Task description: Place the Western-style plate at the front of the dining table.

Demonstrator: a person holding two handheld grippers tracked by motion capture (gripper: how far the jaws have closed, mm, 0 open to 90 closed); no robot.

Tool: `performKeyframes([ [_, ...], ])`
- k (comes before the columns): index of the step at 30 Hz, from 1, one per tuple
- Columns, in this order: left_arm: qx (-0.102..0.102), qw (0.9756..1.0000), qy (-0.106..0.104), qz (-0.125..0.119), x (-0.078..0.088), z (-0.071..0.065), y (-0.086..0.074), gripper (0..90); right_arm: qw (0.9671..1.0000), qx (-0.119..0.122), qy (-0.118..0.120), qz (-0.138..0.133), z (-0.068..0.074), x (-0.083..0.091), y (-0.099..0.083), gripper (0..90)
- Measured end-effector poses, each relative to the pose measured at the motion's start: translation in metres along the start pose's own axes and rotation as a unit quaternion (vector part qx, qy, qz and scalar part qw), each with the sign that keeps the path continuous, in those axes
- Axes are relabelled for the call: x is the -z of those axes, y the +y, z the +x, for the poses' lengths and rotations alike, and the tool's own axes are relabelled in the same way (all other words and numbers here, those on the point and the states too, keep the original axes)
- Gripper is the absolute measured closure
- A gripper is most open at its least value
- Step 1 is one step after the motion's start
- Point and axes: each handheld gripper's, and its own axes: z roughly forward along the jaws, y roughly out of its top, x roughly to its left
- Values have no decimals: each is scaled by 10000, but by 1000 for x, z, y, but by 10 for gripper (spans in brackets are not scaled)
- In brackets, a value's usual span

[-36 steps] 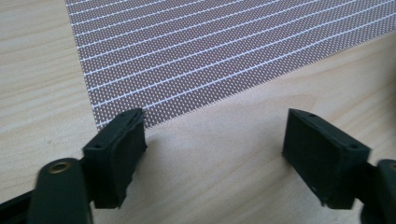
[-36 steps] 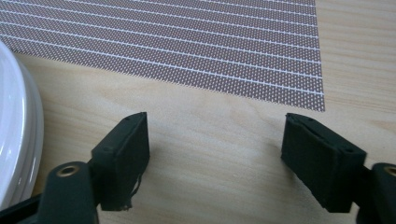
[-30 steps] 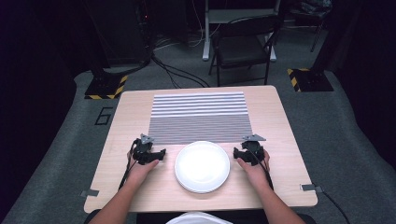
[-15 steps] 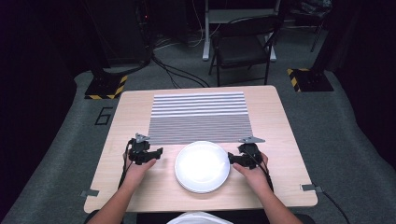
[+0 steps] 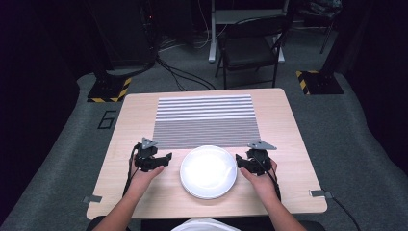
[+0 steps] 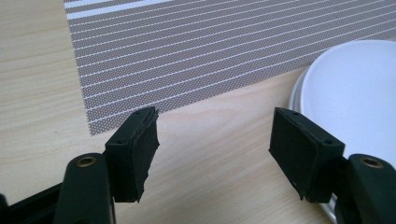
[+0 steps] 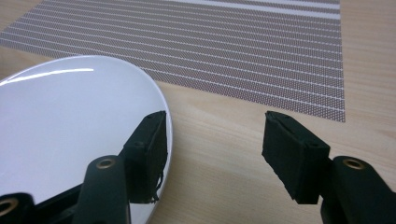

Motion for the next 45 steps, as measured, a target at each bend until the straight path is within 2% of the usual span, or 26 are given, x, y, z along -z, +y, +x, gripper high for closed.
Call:
performKeyframes([
  [4,238,9997,-64,-40,3,-9,0,356,9999,6,-79,-127,5,8,-1,419],
  [5,238,9997,-64,-40,3,-9,0,370,9999,6,-79,-127,5,8,-1,419],
  [6,323,9994,-101,-77,3,-12,-2,381,9998,-21,-112,-193,8,12,-2,449],
  [12,407,9990,-119,-141,4,-19,-7,425,9994,-18,-156,-307,17,18,-5,487],
  [17,490,9986,-181,-130,3,-27,-16,464,9996,-141,-108,-233,26,16,-12,513],
  [20,551,9982,-218,-132,4,-30,-20,486,9995,-238,-83,-200,26,14,-14,517],
  [21,609,9976,-306,-88,3,-33,-23,494,9992,-358,-79,-166,26,13,-17,507],
  [24,618,9973,-392,-19,1,-38,-26,511,9987,-474,-76,-161,26,13,-22,510],
  [27,571,9974,-444,-11,-1,-44,-27,513,9987,-483,-81,-150,28,13,-26,515],
  [29,515,9976,-469,-28,-2,-50,-27,518,9990,-373,-166,-185,31,13,-30,514],
  [35,427,9972,-608,19,-7,-56,-29,518,9994,-237,-181,-181,37,12,-35,512],
  [42,387,9966,-721,40,-11,-64,-29,512,9994,-261,-209,-134,35,11,-40,503],
  [45,336,9970,-695,35,-12,-65,-28,499,9990,-373,-200,-110,32,12,-41,502],
])
